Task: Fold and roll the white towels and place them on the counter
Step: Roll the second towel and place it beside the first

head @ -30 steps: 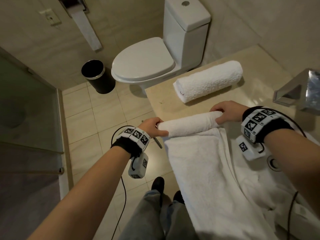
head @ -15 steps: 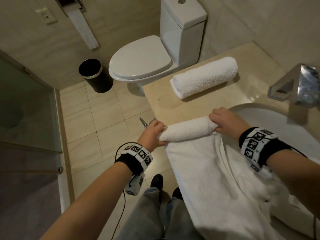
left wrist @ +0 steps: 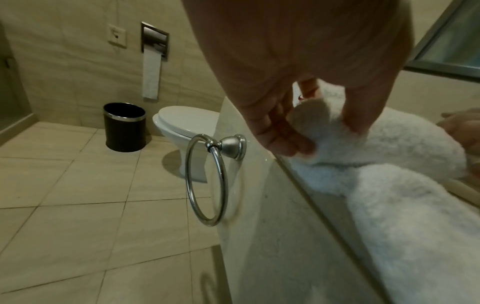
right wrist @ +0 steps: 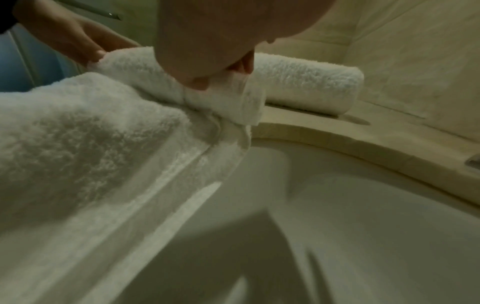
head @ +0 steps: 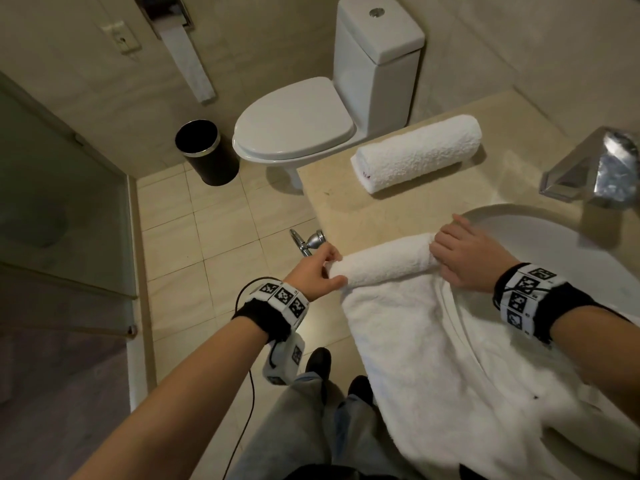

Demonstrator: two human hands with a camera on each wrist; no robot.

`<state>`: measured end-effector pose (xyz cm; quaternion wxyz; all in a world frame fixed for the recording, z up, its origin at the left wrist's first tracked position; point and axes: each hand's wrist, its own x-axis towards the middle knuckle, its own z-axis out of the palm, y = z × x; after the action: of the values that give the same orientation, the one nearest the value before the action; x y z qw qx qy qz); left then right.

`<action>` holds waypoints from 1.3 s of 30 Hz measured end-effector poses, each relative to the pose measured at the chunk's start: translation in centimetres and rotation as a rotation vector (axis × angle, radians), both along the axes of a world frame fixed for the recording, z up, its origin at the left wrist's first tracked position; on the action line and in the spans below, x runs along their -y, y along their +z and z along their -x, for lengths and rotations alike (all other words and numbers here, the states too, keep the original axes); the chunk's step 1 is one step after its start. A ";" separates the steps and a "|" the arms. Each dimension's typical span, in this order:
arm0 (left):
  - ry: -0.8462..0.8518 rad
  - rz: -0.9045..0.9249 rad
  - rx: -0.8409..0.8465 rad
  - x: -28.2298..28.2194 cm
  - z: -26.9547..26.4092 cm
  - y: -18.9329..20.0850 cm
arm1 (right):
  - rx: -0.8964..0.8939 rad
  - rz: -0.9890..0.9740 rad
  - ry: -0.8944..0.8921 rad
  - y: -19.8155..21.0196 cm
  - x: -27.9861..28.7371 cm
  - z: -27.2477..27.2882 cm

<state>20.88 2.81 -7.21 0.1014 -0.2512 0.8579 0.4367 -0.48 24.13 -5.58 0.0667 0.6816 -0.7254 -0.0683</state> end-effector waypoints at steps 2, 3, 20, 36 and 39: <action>0.000 -0.048 0.037 -0.2 0.4 0.3 | 0.060 -0.030 0.038 0.4 0.3 0.8; -0.001 -0.057 0.063 0.0 0.7 0.5 | 0.110 -0.033 0.056 0.6 0.7 1.2; -0.223 0.278 0.178 3.9 4.9 1.4 | 0.596 -0.402 -0.493 1.6 6.0 2.6; -0.069 0.474 0.033 3.3 5.0 0.8 | 0.423 -0.112 -0.246 0.2 7.3 3.8; -0.155 0.559 -0.050 2.9 4.0 0.0 | 0.321 -0.099 -0.157 -0.1 5.9 2.8</action>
<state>16.84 -0.08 -7.17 0.0402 -0.1925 0.9638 0.1802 -3.32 18.21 -5.73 -0.0892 0.6273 -0.7736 0.0008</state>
